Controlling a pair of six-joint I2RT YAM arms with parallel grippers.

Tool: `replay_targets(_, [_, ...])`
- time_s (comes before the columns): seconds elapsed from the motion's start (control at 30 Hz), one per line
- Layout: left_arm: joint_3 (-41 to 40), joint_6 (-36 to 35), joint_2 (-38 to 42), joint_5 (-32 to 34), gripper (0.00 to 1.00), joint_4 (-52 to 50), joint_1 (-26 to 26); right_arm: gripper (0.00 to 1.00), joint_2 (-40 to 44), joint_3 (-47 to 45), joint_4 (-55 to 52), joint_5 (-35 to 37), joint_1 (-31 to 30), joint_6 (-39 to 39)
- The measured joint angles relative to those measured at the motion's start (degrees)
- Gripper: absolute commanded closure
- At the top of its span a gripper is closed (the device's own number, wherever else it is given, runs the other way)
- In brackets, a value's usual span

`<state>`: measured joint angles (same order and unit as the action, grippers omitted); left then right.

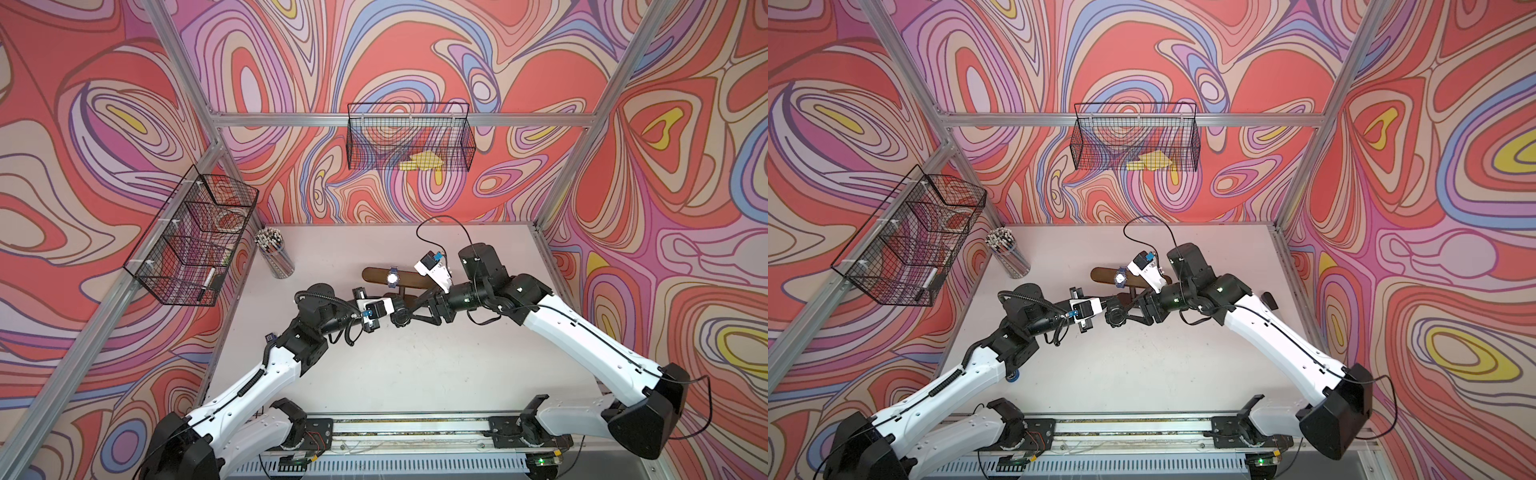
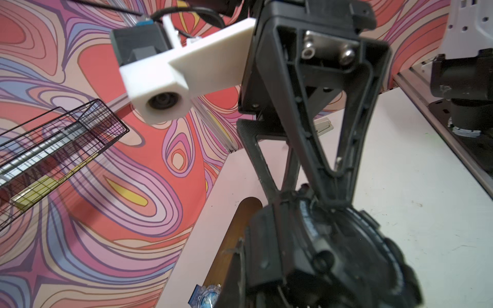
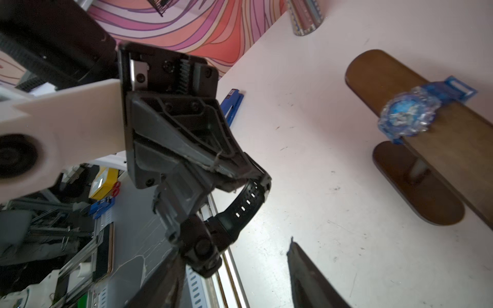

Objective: Place watch on stand
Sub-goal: Pick up the watch at the center of the board.

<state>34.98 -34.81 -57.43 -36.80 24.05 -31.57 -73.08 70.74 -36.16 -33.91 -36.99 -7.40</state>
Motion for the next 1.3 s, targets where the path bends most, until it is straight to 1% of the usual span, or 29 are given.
replay_targets(0.13, [-0.8, 1.9, -0.4, 2.9, 1.00, 3.4, -0.5, 0.40, 4.7, -4.2, 6.7, 11.5, -3.5, -2.9])
replay_targets(0.23, [-0.8, 2.5, -0.8, 5.3, 1.00, 5.2, -0.9, 0.38, 6.4, -5.6, 10.2, 19.2, -6.4, -4.5])
replay_targets(0.33, [-0.8, 2.9, -1.6, 8.0, 1.00, 6.5, -1.0, 0.34, 5.7, -6.0, 13.1, 24.6, -8.8, -5.2])
replay_targets(0.4, [-0.8, 3.0, -2.3, 9.5, 1.00, 6.6, -1.0, 0.30, 4.6, -6.1, 14.9, 26.9, -10.2, -5.6])
replay_targets(0.57, [-0.8, 3.3, -3.3, 12.8, 1.00, 6.7, -1.2, 0.26, 2.1, -6.1, 17.6, 29.9, -12.3, -5.8])
replay_targets(0.8, [-0.8, 3.2, -3.5, 16.7, 1.00, 7.4, -2.6, 0.22, 2.0, -6.1, 17.9, 33.2, -14.2, -6.0])
replay_targets(1.13, [-0.8, 2.9, -4.0, 20.3, 1.00, 8.2, -3.7, 0.21, 2.0, -5.1, 17.0, 37.4, -15.5, -6.7])
replay_targets(1.3, [-0.8, 3.2, -4.7, 21.9, 1.00, 8.4, -4.6, 0.20, 1.9, -3.0, 16.8, 37.4, -17.1, -6.8])
